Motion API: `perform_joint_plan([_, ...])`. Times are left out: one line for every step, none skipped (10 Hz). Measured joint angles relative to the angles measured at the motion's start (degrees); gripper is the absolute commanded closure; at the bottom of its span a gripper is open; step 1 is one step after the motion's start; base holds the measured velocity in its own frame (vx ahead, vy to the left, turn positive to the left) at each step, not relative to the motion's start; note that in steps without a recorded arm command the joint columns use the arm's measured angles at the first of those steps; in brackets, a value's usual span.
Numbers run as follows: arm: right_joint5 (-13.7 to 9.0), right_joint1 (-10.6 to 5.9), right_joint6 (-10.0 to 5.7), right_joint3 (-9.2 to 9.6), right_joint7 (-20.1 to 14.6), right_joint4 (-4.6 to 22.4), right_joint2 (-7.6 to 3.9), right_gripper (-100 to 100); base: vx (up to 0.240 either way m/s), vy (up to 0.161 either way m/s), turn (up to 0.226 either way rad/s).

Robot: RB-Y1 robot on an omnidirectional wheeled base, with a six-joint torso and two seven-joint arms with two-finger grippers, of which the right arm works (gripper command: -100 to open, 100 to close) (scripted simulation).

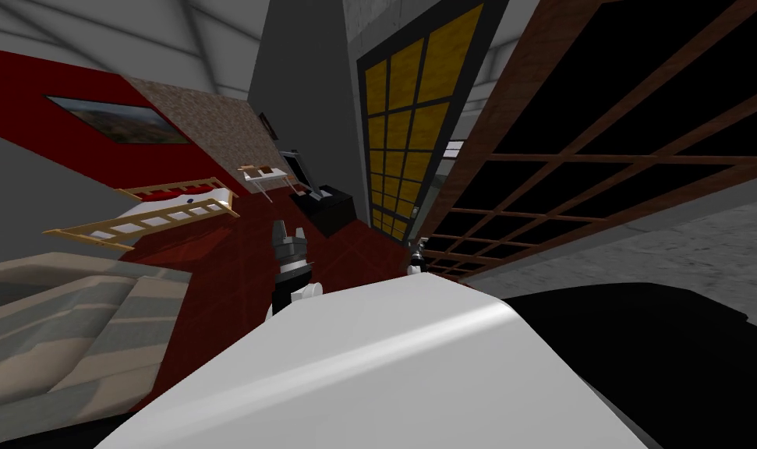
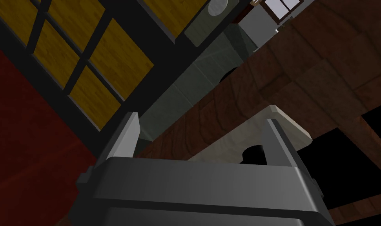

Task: Pull the door open

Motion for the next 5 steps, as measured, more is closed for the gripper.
perform_joint_plan([-0.21, -0.38, -0.35, 0.08, -1.04, 0.51, 0.02, -100, -0.064, -0.026, 0.096])
perform_joint_plan([-0.6, -0.35, -0.88, 0.17, -2.31, 0.54, 0.12, -100, -0.057, -0.037, 0.053])
perform_joint_plan([-0.82, 0.03, -0.85, 0.24, -3.16, -0.17, 0.34, -100, -0.019, -0.014, 0.002])
perform_joint_plan([-0.78, -0.49, -1.47, 0.53, -4.16, 1.08, 0.0, -100, -0.035, -0.011, 0.094])
perform_joint_plan([-1.17, -0.36, -1.82, 0.51, -5.41, 0.94, 0.11, -100, -0.084, -0.044, 0.162])
